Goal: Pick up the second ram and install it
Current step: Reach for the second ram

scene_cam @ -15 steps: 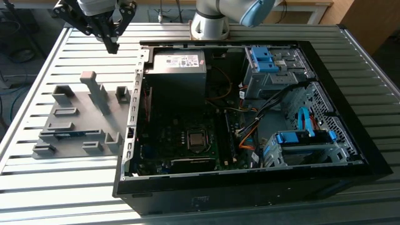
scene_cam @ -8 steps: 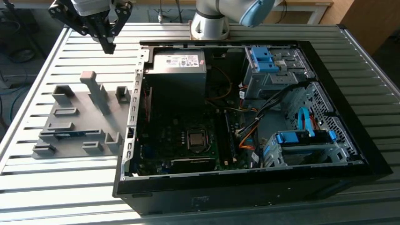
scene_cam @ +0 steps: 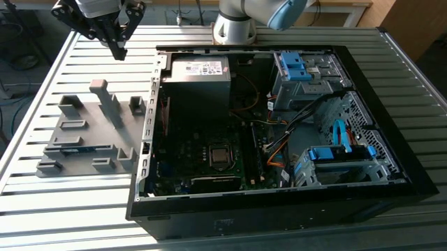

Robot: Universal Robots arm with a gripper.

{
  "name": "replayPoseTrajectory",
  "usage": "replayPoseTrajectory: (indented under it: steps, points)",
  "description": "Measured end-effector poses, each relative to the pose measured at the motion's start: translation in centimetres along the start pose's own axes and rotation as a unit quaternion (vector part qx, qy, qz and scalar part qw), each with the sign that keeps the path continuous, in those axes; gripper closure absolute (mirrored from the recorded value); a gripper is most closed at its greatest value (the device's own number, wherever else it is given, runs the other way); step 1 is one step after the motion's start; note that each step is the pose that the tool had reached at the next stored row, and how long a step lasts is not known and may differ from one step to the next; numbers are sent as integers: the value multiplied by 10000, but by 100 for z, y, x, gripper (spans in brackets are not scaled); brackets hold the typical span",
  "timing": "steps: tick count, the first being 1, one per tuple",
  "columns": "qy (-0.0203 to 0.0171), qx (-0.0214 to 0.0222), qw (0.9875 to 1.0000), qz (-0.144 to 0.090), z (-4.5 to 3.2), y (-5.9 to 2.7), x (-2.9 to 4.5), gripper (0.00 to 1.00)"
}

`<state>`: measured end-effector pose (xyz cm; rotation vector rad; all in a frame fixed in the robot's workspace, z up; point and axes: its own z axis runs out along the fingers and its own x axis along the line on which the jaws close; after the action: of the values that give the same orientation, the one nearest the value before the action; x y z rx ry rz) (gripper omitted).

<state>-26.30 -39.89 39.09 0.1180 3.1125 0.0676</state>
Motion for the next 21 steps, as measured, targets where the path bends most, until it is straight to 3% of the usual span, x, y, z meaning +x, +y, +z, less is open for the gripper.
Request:
replayPoseTrajectory:
  steps: [21]
  points:
    - [0,0,10000,0,1,-8,100,89]
